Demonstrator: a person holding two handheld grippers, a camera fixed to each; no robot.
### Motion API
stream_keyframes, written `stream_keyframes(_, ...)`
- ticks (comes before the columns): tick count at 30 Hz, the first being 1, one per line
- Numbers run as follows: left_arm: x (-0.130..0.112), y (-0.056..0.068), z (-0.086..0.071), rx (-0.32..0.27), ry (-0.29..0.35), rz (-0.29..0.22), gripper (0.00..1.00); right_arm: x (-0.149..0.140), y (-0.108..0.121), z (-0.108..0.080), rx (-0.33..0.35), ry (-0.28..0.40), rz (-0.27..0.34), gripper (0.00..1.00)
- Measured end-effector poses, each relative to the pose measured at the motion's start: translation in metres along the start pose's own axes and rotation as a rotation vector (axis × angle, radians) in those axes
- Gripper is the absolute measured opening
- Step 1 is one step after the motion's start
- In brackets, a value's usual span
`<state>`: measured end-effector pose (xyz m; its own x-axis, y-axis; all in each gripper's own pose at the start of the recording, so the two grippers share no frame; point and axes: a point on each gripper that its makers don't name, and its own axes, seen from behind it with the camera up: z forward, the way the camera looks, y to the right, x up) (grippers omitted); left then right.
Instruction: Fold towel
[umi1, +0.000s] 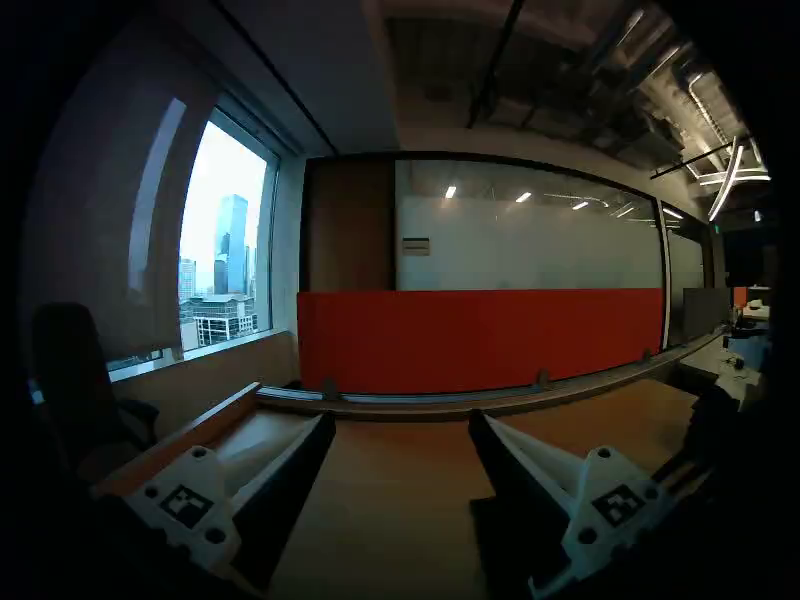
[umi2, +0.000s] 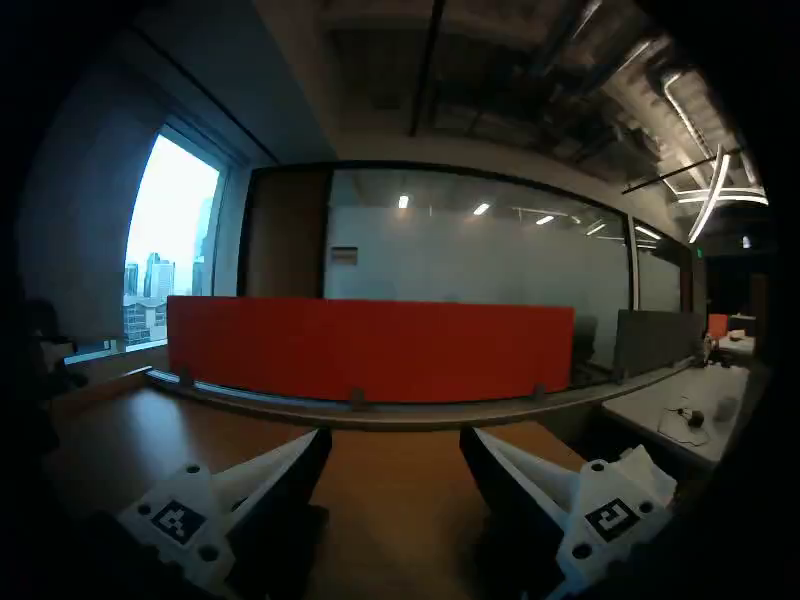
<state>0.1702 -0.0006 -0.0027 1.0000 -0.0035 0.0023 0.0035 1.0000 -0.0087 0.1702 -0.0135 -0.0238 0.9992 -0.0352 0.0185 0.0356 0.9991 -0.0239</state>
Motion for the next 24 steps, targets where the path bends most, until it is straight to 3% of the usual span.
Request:
stream_keyframes(17, 0.025, -0.004, -0.005, -0.032, -0.047, 0.045, 0.99, 0.04, -0.018, -0.007, 0.048, -0.025, -0.038, 0.99)
stream_keyframes(24, 0.032, -0.004, -0.005, -0.051, -0.057, 0.061, 0.99, 0.042, -0.023, -0.007, 0.069, -0.042, -0.046, 0.99)
